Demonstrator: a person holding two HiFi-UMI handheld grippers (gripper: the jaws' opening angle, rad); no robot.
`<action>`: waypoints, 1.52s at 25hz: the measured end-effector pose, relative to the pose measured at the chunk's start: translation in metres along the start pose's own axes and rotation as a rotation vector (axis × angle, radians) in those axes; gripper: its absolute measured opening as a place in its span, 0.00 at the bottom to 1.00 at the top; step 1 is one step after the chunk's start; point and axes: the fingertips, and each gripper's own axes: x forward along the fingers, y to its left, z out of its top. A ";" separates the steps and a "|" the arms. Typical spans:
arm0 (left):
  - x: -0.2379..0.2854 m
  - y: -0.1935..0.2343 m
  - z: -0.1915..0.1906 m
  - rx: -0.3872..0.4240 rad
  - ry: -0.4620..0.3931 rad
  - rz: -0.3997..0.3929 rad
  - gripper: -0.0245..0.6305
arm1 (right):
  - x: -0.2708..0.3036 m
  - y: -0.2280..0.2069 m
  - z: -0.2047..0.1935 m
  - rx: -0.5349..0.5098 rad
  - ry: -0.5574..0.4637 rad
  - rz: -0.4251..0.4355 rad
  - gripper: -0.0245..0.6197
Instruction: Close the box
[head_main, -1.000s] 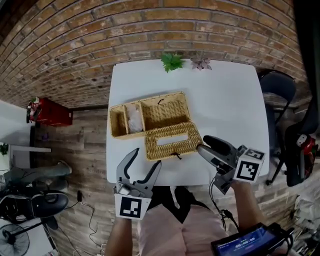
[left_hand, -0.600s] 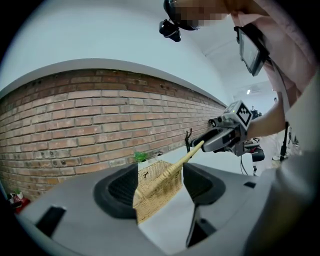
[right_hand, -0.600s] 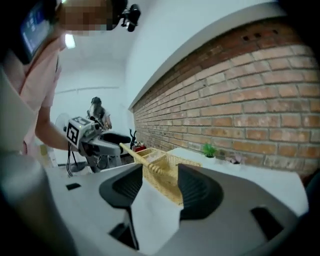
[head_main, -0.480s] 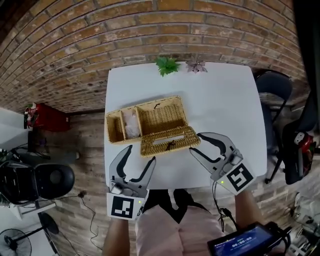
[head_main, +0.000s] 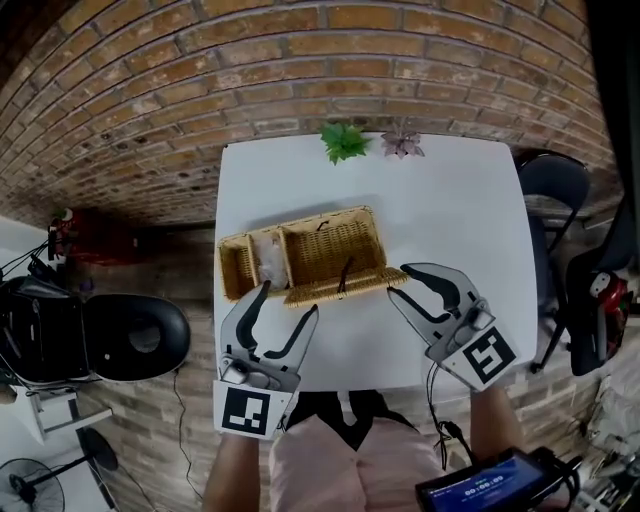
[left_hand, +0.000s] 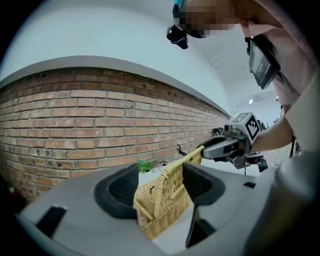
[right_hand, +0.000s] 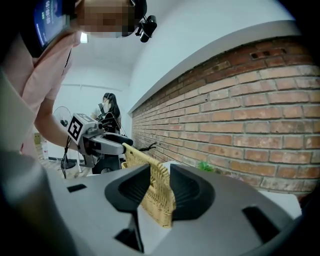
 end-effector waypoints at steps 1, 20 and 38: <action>0.003 0.001 0.001 -0.001 -0.003 -0.003 0.47 | 0.002 -0.002 0.001 0.002 0.001 -0.003 0.23; 0.057 0.045 -0.001 -0.058 0.002 0.012 0.43 | 0.050 -0.050 -0.004 0.064 0.049 -0.058 0.24; 0.087 0.076 -0.038 -0.127 0.076 0.056 0.39 | 0.084 -0.082 -0.044 0.149 0.123 -0.075 0.28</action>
